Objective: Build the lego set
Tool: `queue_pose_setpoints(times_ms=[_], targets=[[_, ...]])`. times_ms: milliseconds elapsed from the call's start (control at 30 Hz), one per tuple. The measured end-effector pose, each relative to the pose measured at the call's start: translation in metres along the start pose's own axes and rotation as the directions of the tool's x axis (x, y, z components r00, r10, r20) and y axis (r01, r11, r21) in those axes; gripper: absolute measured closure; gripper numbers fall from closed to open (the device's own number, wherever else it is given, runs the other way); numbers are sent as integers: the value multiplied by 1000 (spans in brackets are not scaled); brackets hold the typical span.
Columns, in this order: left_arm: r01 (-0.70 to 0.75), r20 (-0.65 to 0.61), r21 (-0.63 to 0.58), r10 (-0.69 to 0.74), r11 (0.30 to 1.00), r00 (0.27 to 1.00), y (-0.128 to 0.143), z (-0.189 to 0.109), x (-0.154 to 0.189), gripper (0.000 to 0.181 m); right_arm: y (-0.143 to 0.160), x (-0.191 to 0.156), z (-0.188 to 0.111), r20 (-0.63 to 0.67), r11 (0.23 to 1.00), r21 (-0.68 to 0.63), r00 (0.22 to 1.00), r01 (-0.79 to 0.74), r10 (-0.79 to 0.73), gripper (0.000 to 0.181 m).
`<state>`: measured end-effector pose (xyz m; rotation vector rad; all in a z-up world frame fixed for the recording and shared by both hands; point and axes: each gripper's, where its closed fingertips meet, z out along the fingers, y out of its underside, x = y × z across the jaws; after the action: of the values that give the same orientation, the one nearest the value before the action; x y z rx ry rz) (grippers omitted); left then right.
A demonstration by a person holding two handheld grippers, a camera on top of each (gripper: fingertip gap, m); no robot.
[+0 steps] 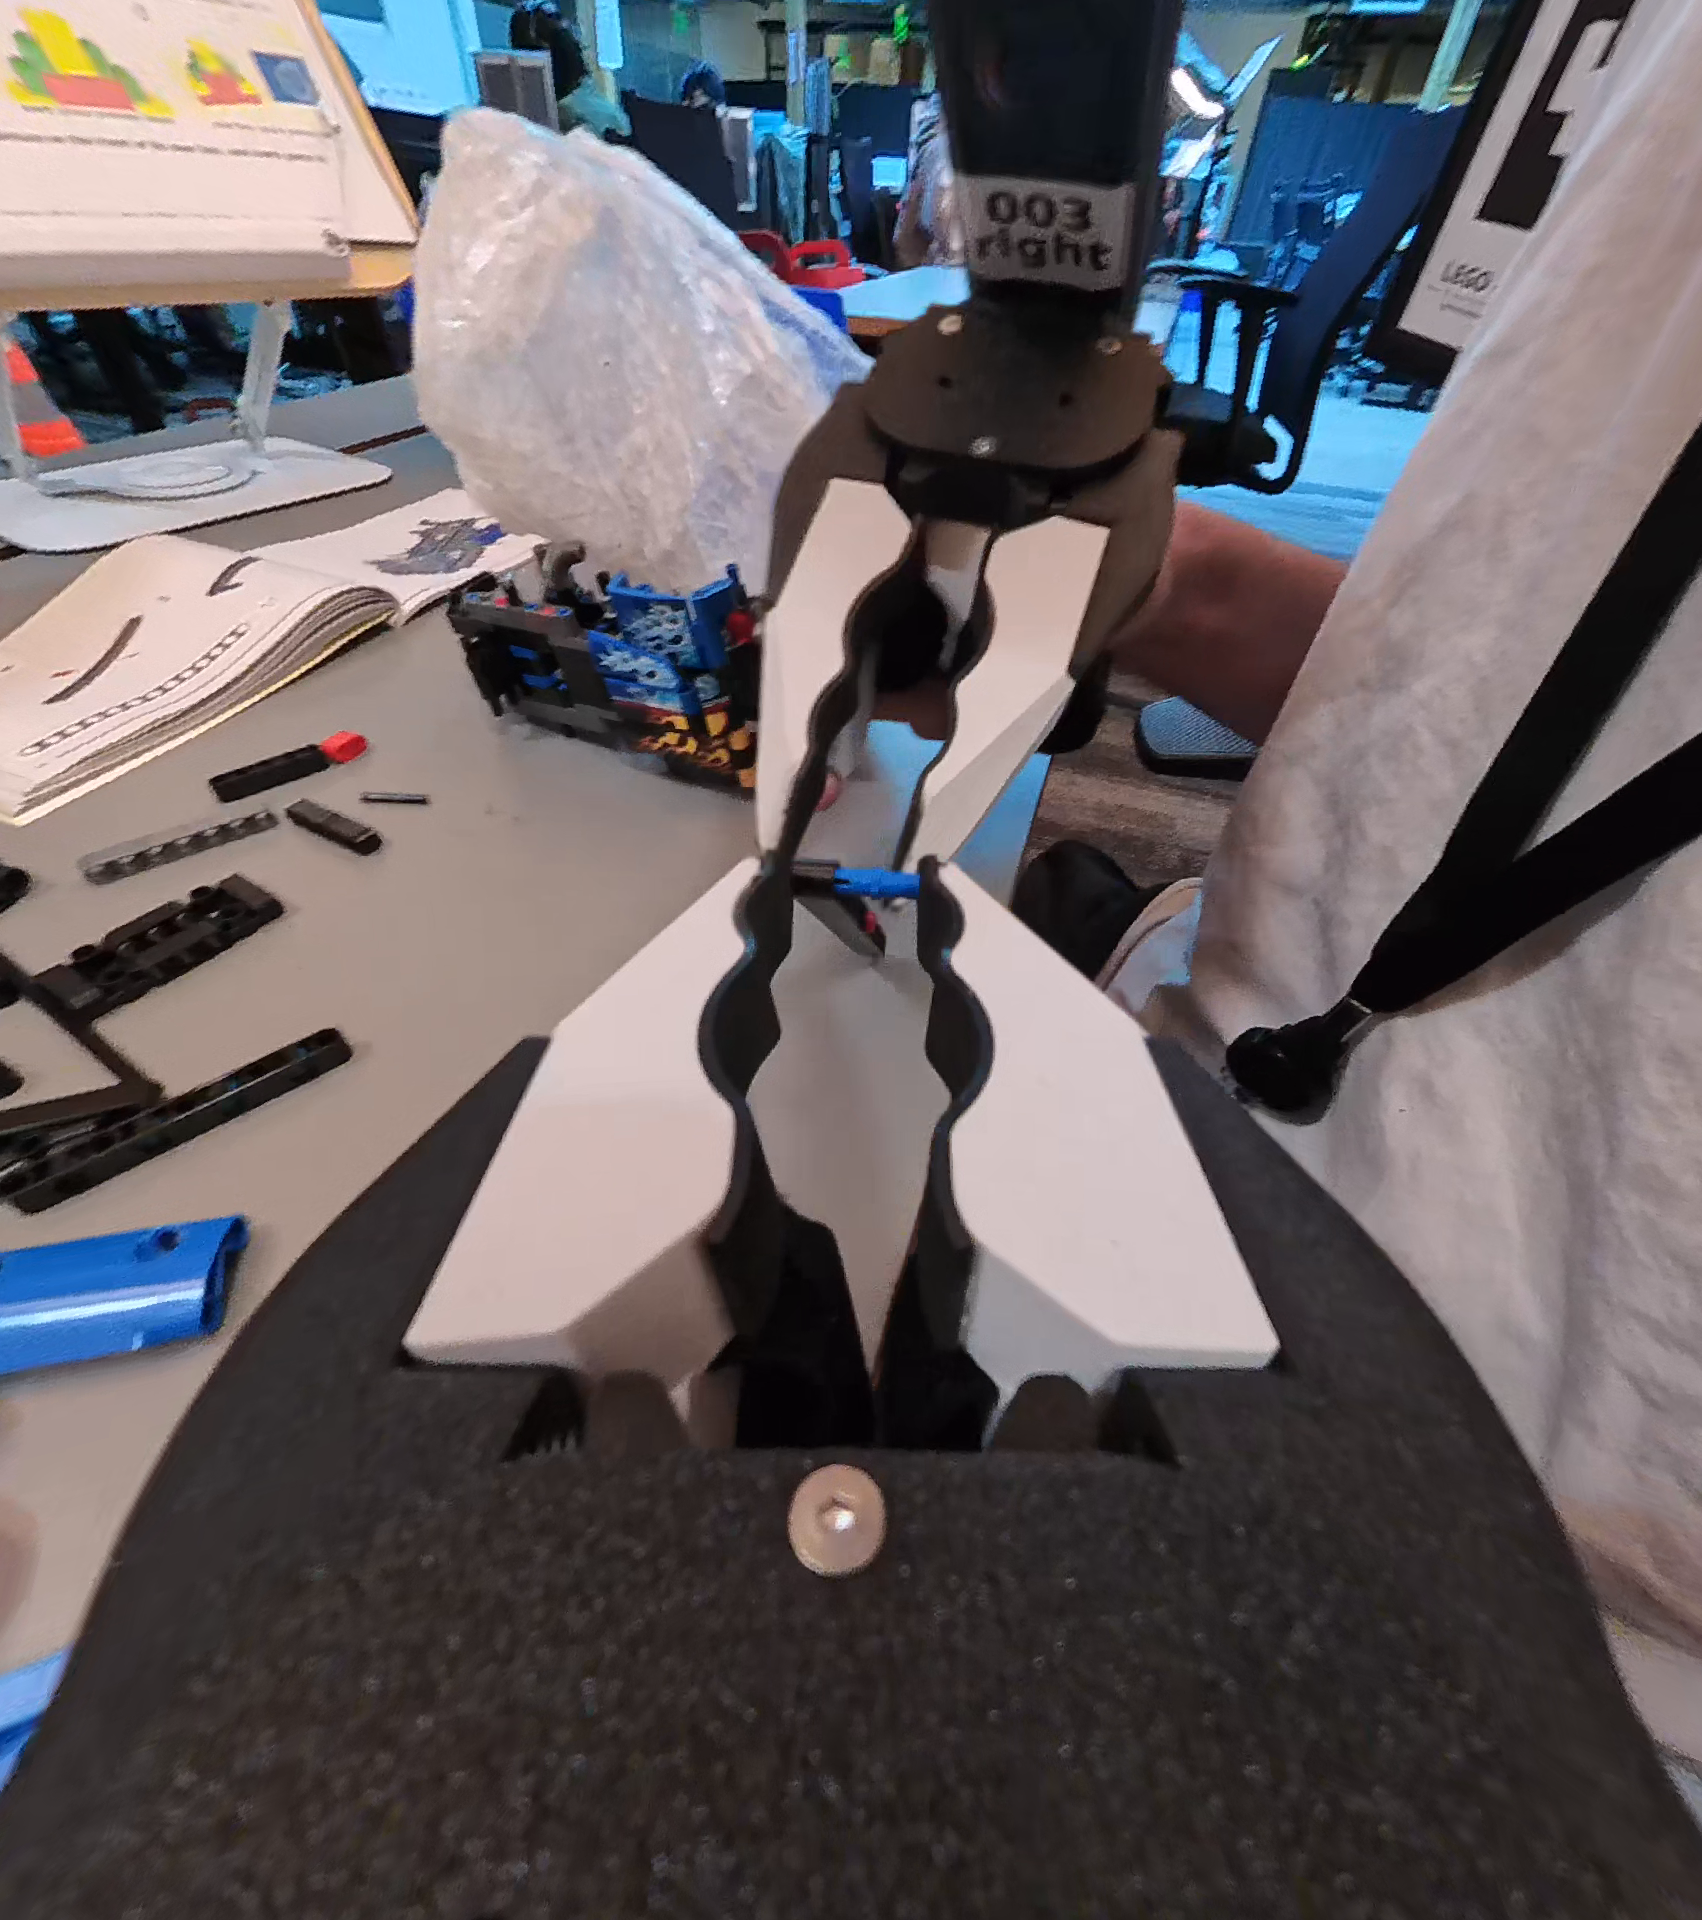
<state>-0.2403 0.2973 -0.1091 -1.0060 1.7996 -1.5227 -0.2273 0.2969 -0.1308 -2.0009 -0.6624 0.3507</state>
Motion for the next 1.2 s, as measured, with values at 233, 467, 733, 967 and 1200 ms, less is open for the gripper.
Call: queue_pose_setpoints(times_ms=[233,467,733,967,1200], targets=[[-37,165,-60,46,998,985,-1,-8,-19,159,2,15,-22,-143,994,80,986,-78,88,154],[-3,360,57,-18,998,933,-34,2,-52,159,-33,4,-61,-150,978,195,983,-78,108,153],[-15,389,113,-31,993,921,-57,27,-72,158,-64,82,-196,-425,965,261,898,-2,116,155],[-73,427,212,-25,975,904,-90,30,-117,159,38,230,-275,-691,974,109,689,-200,219,152],[-155,364,221,67,963,929,-112,66,-160,159,134,282,-246,-635,913,-14,710,-407,306,146]])
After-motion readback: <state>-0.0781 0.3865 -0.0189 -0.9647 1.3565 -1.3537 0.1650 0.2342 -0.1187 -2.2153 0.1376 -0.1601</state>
